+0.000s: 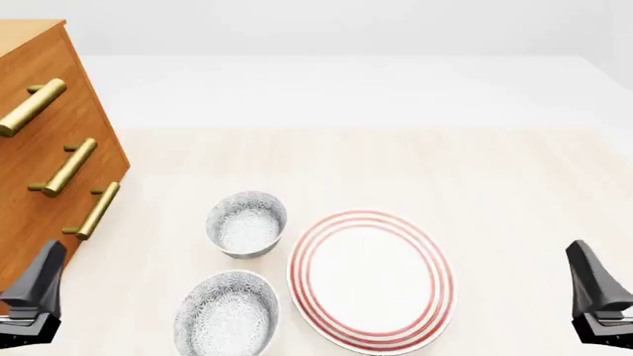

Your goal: Stack the bowl in the middle on the bowl at the back.

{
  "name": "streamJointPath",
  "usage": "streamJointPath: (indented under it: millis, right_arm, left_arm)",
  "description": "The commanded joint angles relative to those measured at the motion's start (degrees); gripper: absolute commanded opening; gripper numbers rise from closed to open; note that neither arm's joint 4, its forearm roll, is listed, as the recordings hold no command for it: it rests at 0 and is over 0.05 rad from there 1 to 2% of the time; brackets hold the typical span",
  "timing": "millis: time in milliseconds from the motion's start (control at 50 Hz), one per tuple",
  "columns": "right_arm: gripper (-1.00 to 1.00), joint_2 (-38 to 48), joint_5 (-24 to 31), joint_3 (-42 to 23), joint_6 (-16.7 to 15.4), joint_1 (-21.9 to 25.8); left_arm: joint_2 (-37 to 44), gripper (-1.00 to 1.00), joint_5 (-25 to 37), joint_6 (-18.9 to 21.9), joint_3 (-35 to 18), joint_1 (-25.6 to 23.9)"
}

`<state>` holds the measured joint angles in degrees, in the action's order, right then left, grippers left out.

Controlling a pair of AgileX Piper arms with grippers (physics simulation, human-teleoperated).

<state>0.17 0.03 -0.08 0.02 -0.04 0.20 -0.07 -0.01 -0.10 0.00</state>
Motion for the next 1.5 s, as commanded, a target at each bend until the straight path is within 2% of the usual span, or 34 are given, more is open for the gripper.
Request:
streamJointPath:
  millis: [20,460,640,780,820,860,880,920,960,980,1000,1020,1040,1180,1320,1340,1380,1440,1460,1500]
  right_arm:
    - [1.00,0.13,0.25,-0.10,0.06,-0.11]
    - [1.00,2.76,-0.51,-1.84,-0.91,-0.24]
    - [1.00,7.30,3.87,-12.96,-0.72,2.45]
    - [1.00,14.43,7.90,-25.54,-3.20,9.51]
    - [1.00,14.44,7.92,-25.57,-3.20,9.51]
    - [1.00,18.05,11.27,-31.82,-4.88,13.73]
    - [1.00,18.06,11.31,-31.87,-4.88,13.73]
    - [1.00,20.02,13.36,-35.07,-5.59,16.66]
    - [1.00,21.50,14.87,-37.39,-7.77,19.44]
    - [1.00,23.66,16.92,-40.62,-8.39,22.40]
    - [1.00,23.68,16.95,-40.67,-8.39,22.40]
    - [1.00,25.72,19.07,-43.96,-8.98,24.79]
    - [1.00,25.74,19.10,-44.01,-8.98,24.79]
    - [1.00,33.32,25.16,-54.28,-11.89,33.16]
    - [1.00,39.12,27.82,-58.12,-12.68,39.56]
    - [1.00,41.31,28.71,-59.23,-11.23,41.11]
    - [1.00,42.74,28.76,-59.54,-12.33,42.36]
    - [1.00,44.99,30.23,-61.52,-11.49,44.06]
    - [1.00,46.23,30.86,-62.64,-10.08,44.84]
    - [1.00,48.15,31.49,-63.62,-9.97,46.23]
  left_arm:
    - [0.47,1.00,-0.25,0.04,-0.15,-0.08]
    - [0.11,1.00,0.19,0.27,-0.22,-0.05]
    - [0.04,1.00,0.30,0.23,-0.30,0.01]
    - [0.02,1.00,0.22,0.32,-0.27,-0.03]
    - [0.02,1.00,0.22,0.32,-0.27,-0.03]
    - [0.09,1.00,0.12,0.38,-0.28,-0.06]
    - [0.10,1.00,0.12,0.38,-0.28,-0.06]
    - [0.08,1.00,0.13,0.41,-0.27,-0.08]
    - [0.14,1.00,0.08,0.42,-0.29,-0.07]
    - [0.24,1.00,0.00,0.48,-0.31,-0.10]
    - [0.25,1.00,0.00,0.48,-0.31,-0.10]
    - [0.14,1.00,0.07,0.51,-0.30,-0.08]
    - [0.14,1.00,0.07,0.51,-0.30,-0.08]
    - [0.13,1.00,0.10,0.65,-0.24,-0.12]
    - [0.37,1.00,-0.10,0.65,-0.20,-0.11]
    - [0.39,1.00,-0.08,0.65,-0.19,-0.14]
    - [0.43,1.00,-0.03,0.71,-0.17,-0.19]
    - [0.59,1.00,-0.06,0.84,-0.16,-0.33]
    - [0.58,1.00,-0.04,0.84,-0.18,-0.32]
    - [0.65,1.00,-0.08,0.86,-0.18,-0.37]
